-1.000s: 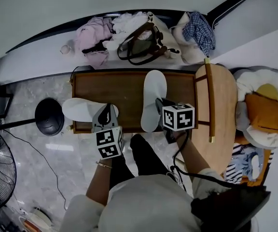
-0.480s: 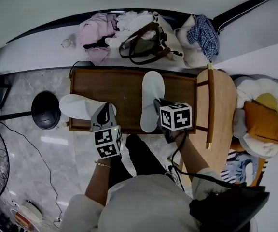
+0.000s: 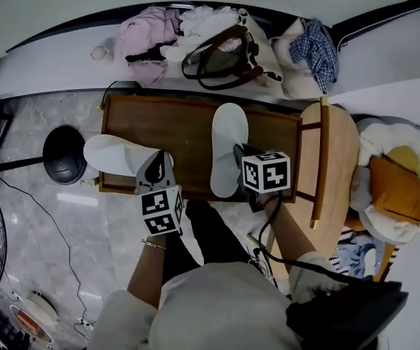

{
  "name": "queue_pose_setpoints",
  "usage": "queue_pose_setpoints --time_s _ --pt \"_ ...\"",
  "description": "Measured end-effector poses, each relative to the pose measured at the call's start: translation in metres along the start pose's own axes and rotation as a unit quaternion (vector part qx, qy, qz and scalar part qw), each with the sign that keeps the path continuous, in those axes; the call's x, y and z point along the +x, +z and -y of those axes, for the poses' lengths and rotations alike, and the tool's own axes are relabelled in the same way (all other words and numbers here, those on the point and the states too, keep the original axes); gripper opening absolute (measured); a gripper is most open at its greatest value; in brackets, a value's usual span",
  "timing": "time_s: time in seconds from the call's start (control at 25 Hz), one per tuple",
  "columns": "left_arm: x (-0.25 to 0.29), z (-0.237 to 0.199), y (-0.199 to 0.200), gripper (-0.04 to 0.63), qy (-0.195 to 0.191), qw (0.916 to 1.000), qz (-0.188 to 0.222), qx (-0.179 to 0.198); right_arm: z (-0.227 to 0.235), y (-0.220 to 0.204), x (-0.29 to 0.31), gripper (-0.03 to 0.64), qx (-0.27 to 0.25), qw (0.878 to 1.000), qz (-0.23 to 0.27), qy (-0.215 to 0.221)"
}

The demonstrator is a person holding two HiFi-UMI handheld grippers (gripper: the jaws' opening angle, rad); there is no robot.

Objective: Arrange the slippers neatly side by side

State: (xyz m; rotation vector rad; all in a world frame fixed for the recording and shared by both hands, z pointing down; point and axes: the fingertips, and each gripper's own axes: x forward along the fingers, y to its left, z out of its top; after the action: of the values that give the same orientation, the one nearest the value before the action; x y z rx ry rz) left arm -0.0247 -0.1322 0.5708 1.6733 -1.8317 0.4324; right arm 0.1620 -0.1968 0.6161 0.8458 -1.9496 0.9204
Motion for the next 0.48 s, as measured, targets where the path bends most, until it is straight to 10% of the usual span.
queue_pose_setpoints --time_s 0.48 --pt "0.012 0.004 -0.012 0.008 -0.002 0.9998 -0.019 0.0 0.011 -0.006 0.012 0.041 0.024 1.0 0.0 -0.011"
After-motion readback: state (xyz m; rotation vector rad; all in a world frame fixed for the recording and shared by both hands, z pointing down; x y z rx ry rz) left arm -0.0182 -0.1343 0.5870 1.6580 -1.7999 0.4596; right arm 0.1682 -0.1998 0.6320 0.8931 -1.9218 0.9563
